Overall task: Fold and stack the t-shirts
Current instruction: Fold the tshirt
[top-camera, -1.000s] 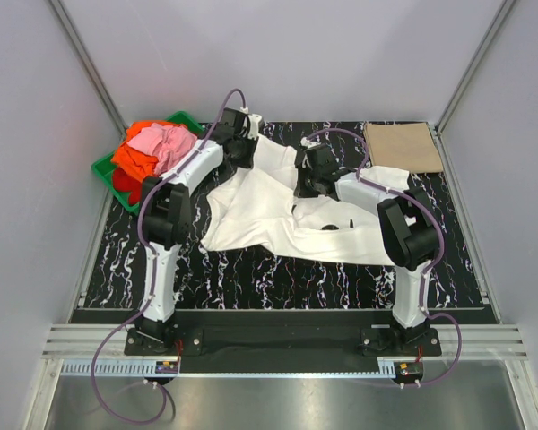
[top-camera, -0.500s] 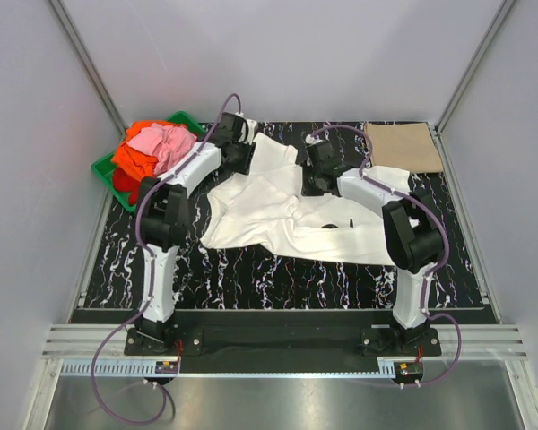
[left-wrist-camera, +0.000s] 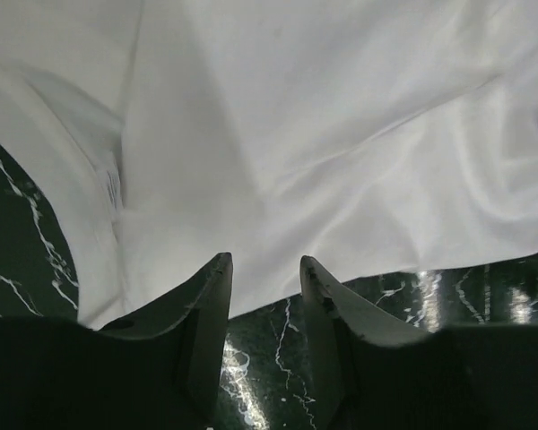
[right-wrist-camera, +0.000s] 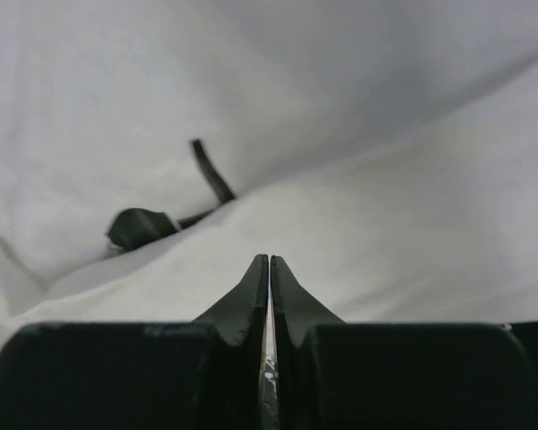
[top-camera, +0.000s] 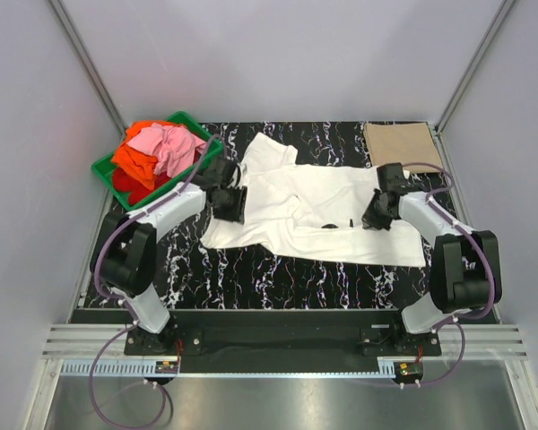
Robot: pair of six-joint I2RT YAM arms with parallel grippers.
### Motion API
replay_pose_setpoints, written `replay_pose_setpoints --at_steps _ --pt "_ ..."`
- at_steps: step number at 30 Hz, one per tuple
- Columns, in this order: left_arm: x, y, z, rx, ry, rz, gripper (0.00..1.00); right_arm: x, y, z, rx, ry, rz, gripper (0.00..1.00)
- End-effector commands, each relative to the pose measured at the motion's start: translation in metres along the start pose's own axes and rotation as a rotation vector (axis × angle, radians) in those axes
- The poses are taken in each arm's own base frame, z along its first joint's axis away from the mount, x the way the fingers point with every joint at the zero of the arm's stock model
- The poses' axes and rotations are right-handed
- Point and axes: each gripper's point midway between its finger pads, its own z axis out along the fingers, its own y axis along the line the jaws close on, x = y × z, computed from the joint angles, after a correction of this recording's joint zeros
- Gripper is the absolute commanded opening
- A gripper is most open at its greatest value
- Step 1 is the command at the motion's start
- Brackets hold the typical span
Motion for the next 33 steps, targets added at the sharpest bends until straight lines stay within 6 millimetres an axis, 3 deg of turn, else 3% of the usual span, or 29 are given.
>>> replay_pose_setpoints --at_steps 1,4,6,9,11,15,21,25,27,29,33 --pt "0.036 0.016 0.018 -0.061 0.073 -0.091 0.41 0.016 -0.039 -0.007 0.083 0.067 0.065 0.09" --pt "0.060 0.036 0.029 -0.158 0.125 -0.105 0.41 0.012 -0.070 -0.006 0.173 0.061 0.063 0.09" --pt "0.072 0.060 0.032 -0.284 0.141 -0.114 0.42 0.013 -0.091 -0.001 0.245 0.066 0.058 0.09" --pt "0.089 0.085 0.029 -0.426 0.203 -0.099 0.42 0.013 -0.125 0.005 0.352 0.091 0.063 0.07" --pt "0.097 0.093 0.025 -0.483 0.221 -0.096 0.42 0.011 -0.145 0.007 0.397 0.102 0.109 0.07" --pt "0.118 0.102 0.012 -0.546 0.237 -0.087 0.43 0.005 -0.160 0.009 0.425 0.118 0.140 0.07" --pt "0.128 0.103 0.005 -0.564 0.238 -0.117 0.45 0.010 -0.200 0.016 0.501 0.188 0.258 0.07" --pt "0.120 0.108 -0.004 -0.606 0.216 -0.098 0.46 0.006 -0.214 0.015 0.539 0.180 0.289 0.07" --pt "0.108 0.102 -0.009 -0.576 0.189 -0.100 0.46 -0.001 -0.209 0.011 0.513 0.177 0.271 0.06" --pt "0.094 0.088 -0.017 -0.512 0.147 -0.101 0.46 -0.006 -0.204 0.006 0.493 0.163 0.267 0.06" --pt "0.059 0.056 -0.039 -0.376 0.052 -0.086 0.47 -0.036 -0.189 -0.031 0.458 0.075 0.270 0.08"
